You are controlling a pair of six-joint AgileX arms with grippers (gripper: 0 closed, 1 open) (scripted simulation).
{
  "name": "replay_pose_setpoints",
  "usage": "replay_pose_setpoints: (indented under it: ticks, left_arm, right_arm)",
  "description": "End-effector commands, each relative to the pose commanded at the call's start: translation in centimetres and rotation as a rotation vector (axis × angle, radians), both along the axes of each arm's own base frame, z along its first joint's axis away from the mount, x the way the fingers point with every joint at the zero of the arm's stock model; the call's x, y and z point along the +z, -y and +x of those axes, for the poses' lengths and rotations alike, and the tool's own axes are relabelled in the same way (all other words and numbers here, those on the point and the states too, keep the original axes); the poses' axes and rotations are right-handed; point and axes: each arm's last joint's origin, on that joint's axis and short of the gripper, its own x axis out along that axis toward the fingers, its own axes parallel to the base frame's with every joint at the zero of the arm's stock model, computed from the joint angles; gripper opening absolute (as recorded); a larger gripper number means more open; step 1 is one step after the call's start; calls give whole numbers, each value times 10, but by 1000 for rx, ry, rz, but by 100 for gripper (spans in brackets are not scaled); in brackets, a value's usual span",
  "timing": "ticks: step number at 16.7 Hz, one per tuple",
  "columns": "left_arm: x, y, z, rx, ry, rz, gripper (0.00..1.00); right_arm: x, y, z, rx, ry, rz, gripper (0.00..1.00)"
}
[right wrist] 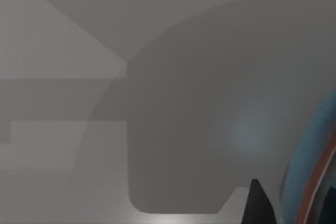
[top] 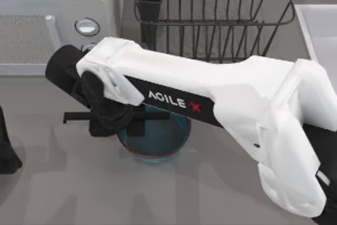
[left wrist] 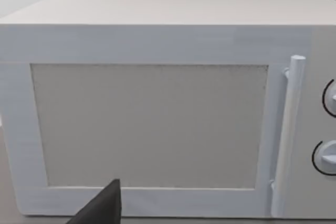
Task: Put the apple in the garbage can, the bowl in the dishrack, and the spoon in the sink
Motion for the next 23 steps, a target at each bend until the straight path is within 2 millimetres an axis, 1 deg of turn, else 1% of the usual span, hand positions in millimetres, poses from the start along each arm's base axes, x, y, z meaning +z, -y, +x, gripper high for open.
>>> replay_pose_setpoints:
  ticks: [9, 12, 14, 17, 20, 23]
  left_arm:
    - [0, 0, 0, 0, 0, 0, 100]
    - [0, 0, 0, 0, 0, 0, 100]
    - [0, 0, 0, 0, 0, 0, 100]
    - [0, 0, 0, 0, 0, 0, 100]
    - [0, 0, 0, 0, 0, 0, 100]
    - [0, 0, 0, 0, 0, 0, 100]
  right_arm:
    - [1, -1, -2, 3, 0, -1, 0]
    - [8, -3, -1, 2, -4, -12, 0]
    - [21, -6, 0, 0, -6, -15, 0]
    - [51, -8, 2, 0, 4, -2, 0]
    - [80, -5, 0, 2, 8, 7, 0]
    - [96, 1, -3, 3, 3, 3, 0]
